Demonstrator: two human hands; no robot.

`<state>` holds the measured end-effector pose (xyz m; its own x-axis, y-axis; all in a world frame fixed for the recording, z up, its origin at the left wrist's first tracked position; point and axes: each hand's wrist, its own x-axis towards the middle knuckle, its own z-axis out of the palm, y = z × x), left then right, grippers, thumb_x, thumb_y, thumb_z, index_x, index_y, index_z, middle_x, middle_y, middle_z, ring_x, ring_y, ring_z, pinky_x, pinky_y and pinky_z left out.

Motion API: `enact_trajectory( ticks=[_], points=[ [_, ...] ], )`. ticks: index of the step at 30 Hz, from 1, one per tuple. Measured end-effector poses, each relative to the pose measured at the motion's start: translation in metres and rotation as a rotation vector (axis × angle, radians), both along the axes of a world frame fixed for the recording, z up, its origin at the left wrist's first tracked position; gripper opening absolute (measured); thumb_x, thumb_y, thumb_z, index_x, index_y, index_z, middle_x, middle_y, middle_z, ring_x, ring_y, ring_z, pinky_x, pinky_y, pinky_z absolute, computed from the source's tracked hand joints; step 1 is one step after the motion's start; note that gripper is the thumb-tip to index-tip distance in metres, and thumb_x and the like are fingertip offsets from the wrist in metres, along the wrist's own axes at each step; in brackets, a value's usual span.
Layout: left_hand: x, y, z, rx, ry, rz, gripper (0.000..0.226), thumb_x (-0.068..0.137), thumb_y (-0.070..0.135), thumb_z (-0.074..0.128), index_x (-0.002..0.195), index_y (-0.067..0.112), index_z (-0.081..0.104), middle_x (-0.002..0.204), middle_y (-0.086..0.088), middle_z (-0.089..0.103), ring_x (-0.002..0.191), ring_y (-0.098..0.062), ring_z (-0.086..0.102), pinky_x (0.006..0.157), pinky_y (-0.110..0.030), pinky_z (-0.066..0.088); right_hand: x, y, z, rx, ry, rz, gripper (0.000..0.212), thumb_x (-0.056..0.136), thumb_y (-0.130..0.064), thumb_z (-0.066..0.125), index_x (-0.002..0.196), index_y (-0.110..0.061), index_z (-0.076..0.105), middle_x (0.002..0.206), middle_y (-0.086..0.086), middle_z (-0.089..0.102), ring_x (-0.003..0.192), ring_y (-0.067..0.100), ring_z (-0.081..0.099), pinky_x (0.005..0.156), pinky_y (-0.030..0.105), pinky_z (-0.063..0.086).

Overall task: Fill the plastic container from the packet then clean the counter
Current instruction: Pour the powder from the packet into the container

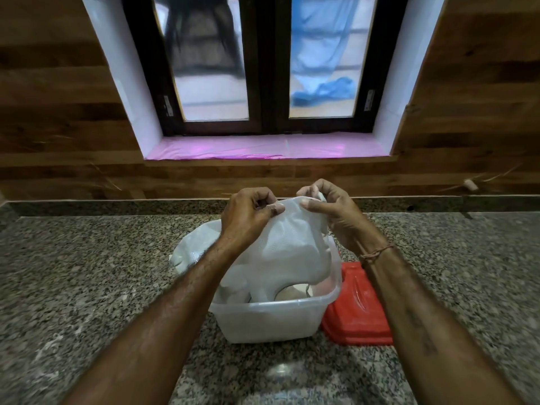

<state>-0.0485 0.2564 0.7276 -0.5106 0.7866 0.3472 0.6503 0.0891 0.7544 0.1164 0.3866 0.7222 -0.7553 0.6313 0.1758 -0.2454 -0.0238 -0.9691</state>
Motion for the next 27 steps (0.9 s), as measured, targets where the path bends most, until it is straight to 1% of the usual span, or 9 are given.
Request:
enact_trajectory(
  ticks=[3,8,12,14,16,18,21,25,27],
  points=[
    [-0.004,-0.002,-0.001,-0.004,-0.027,-0.001,0.02,0.078,0.048,0.071,0.073,0.028,0.071,0.075,0.011,0.071,0.078,-0.015,0.07,0.07,-0.051,0.061,0.007,0.009,0.008,-0.107,0.062,0.114,0.026,0.086,0.005,0.069,0.085,-0.018,0.057,0.089,0.001,0.063,0.081,0.012,0.057,0.075,0.027,0.048],
    [-0.004,-0.003,-0.003,-0.004,-0.028,-0.001,0.021,0.078,0.048,0.071,0.074,0.027,0.072,0.074,0.011,0.072,0.078,-0.015,0.07,0.071,-0.05,0.061,0.017,0.017,0.01,0.126,-0.13,0.125,0.022,0.087,-0.005,0.072,0.109,-0.003,0.07,0.099,0.003,0.069,0.094,0.013,0.063,0.084,0.025,0.055],
    [0.005,0.003,-0.002,0.005,0.014,0.018,0.017,0.087,0.038,0.076,0.077,0.025,0.073,0.078,0.011,0.071,0.079,-0.011,0.069,0.074,-0.047,0.062,0.009,0.009,0.005,0.366,-0.173,-0.255,0.008,0.085,-0.007,0.079,0.087,-0.002,0.074,0.086,0.017,0.072,0.08,0.014,0.065,0.075,0.034,0.058],
    [0.007,0.005,-0.001,0.015,0.068,0.058,0.016,0.087,0.038,0.077,0.077,0.026,0.073,0.076,0.012,0.071,0.078,-0.008,0.068,0.074,-0.043,0.061,0.001,0.003,-0.002,0.576,-0.252,-0.516,0.017,0.079,-0.02,0.084,0.074,-0.013,0.07,0.072,0.004,0.069,0.067,0.007,0.059,0.064,0.031,0.054],
    [0.006,0.006,0.0,0.014,0.13,0.072,0.016,0.085,0.038,0.079,0.078,0.025,0.073,0.076,0.012,0.07,0.077,-0.007,0.066,0.073,-0.04,0.06,-0.002,-0.004,-0.005,0.806,-0.374,-0.692,0.028,0.077,-0.036,0.083,0.069,-0.019,0.062,0.068,-0.009,0.061,0.067,0.007,0.055,0.059,0.032,0.05],
    [0.005,0.004,-0.001,-0.011,0.209,0.054,0.014,0.084,0.036,0.081,0.079,0.025,0.074,0.077,0.012,0.07,0.076,-0.006,0.065,0.073,-0.038,0.06,0.0,-0.004,-0.005,0.898,-0.425,-0.613,0.022,0.079,-0.037,0.081,0.075,-0.025,0.063,0.083,-0.014,0.062,0.085,0.013,0.059,0.072,0.043,0.056],
    [0.01,0.002,-0.001,-0.01,0.253,0.018,0.014,0.083,0.036,0.083,0.081,0.024,0.075,0.077,0.012,0.07,0.075,-0.005,0.064,0.072,-0.038,0.06,0.002,0.003,0.002,0.852,-0.473,-0.387,0.009,0.082,-0.031,0.08,0.086,-0.028,0.073,0.091,-0.015,0.072,0.093,0.012,0.067,0.083,0.048,0.058],
    [-0.003,-0.007,0.002,-0.106,0.249,0.068,0.025,0.086,0.051,0.074,0.082,0.027,0.073,0.075,0.014,0.069,0.071,-0.001,0.062,0.061,-0.027,0.048,0.006,0.009,-0.004,0.627,-0.348,-0.445,0.009,0.084,-0.017,0.08,0.078,-0.016,0.073,0.079,-0.008,0.073,0.078,0.008,0.067,0.071,0.032,0.057],
    [-0.026,-0.025,-0.002,-0.203,0.311,0.12,0.031,0.085,0.059,0.071,0.084,0.028,0.072,0.078,0.015,0.069,0.074,-0.006,0.062,0.063,-0.027,0.045,0.012,0.012,-0.014,0.497,-0.249,-0.447,0.01,0.085,-0.014,0.076,0.077,-0.011,0.07,0.074,-0.007,0.07,0.072,0.006,0.061,0.067,0.03,0.051]
  ],
)
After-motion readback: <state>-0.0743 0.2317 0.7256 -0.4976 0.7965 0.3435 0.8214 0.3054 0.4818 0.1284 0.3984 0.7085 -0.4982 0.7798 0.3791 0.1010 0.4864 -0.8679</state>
